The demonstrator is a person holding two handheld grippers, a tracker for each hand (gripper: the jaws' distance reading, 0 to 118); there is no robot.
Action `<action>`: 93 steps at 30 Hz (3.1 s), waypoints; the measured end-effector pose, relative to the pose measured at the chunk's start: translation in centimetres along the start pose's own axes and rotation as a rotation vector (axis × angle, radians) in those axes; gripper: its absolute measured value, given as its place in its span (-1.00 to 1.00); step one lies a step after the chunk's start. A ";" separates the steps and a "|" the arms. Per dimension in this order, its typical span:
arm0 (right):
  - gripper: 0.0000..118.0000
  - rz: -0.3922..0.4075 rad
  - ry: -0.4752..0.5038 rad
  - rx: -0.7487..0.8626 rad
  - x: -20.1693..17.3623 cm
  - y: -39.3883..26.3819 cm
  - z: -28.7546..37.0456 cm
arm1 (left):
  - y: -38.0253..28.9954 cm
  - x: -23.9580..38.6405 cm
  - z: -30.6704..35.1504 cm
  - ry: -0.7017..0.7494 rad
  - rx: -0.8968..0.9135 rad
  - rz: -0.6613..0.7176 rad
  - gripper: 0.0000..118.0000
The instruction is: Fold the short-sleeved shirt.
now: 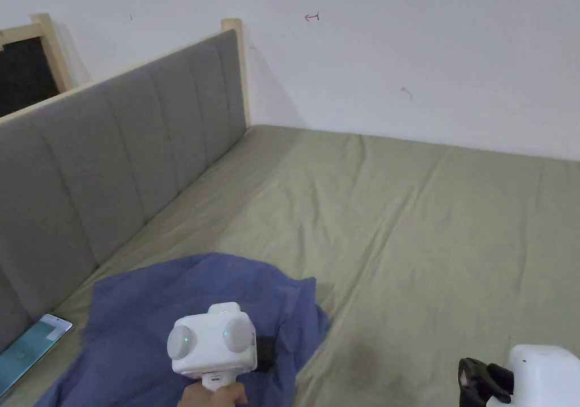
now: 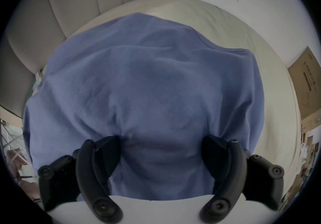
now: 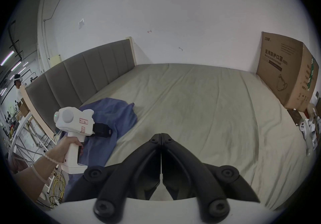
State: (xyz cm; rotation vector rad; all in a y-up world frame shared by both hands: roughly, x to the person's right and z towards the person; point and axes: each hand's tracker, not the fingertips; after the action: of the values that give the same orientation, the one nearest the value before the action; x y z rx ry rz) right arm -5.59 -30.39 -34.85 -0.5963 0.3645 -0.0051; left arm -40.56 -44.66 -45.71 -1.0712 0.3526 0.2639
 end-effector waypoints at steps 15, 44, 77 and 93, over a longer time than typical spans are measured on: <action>-0.99 -0.090 -0.030 -0.053 2.4 -1.0 0.1 | 0.9 -5.6 3.2 -0.216 -0.045 0.273 -0.92; -0.99 -0.517 -0.576 0.230 22.9 -4.4 19.5 | -11.0 37.2 19.8 -1.001 -0.130 -0.455 -0.92; -0.99 -0.464 -0.410 -0.032 21.0 -7.2 9.8 | -2.1 22.7 9.7 -0.450 0.048 -0.389 -0.35; -0.99 -0.479 -0.420 -0.147 23.6 -9.0 6.5 | 6.6 28.8 -3.8 -0.242 -0.011 -0.452 -0.70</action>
State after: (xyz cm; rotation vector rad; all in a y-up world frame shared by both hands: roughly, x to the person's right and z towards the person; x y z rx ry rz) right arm 19.63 -36.83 -32.80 -0.7992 -0.1930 -0.3101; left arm -17.34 -43.89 -64.37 -1.0860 -0.1114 -0.0105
